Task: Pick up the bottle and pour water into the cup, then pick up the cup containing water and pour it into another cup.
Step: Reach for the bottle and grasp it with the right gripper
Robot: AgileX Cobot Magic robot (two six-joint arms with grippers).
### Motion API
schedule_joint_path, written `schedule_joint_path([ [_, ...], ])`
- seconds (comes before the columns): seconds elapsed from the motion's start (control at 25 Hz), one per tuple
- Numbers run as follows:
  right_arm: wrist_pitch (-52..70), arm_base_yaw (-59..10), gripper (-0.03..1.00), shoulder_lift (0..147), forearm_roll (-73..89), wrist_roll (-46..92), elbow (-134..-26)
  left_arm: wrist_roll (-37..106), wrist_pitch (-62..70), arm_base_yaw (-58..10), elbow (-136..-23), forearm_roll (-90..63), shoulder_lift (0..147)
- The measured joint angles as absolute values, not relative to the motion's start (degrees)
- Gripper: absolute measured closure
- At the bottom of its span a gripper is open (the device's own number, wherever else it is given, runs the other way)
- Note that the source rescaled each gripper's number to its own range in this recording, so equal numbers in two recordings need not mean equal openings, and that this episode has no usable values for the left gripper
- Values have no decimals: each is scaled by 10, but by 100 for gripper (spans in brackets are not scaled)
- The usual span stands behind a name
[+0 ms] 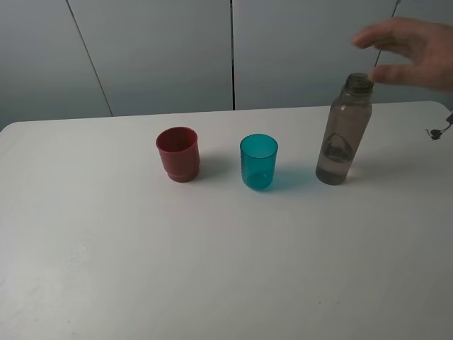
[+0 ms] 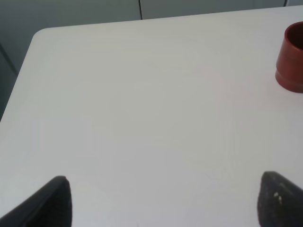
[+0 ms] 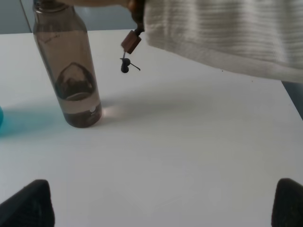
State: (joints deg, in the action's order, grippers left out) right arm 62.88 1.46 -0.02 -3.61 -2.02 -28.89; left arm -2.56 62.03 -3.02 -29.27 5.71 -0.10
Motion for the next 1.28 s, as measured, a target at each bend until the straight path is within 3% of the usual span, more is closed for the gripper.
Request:
schedule_joint_path([
  [1.28, 630, 15, -3, 0, -36, -20, -289, -26, 620, -30, -293, 57, -1],
])
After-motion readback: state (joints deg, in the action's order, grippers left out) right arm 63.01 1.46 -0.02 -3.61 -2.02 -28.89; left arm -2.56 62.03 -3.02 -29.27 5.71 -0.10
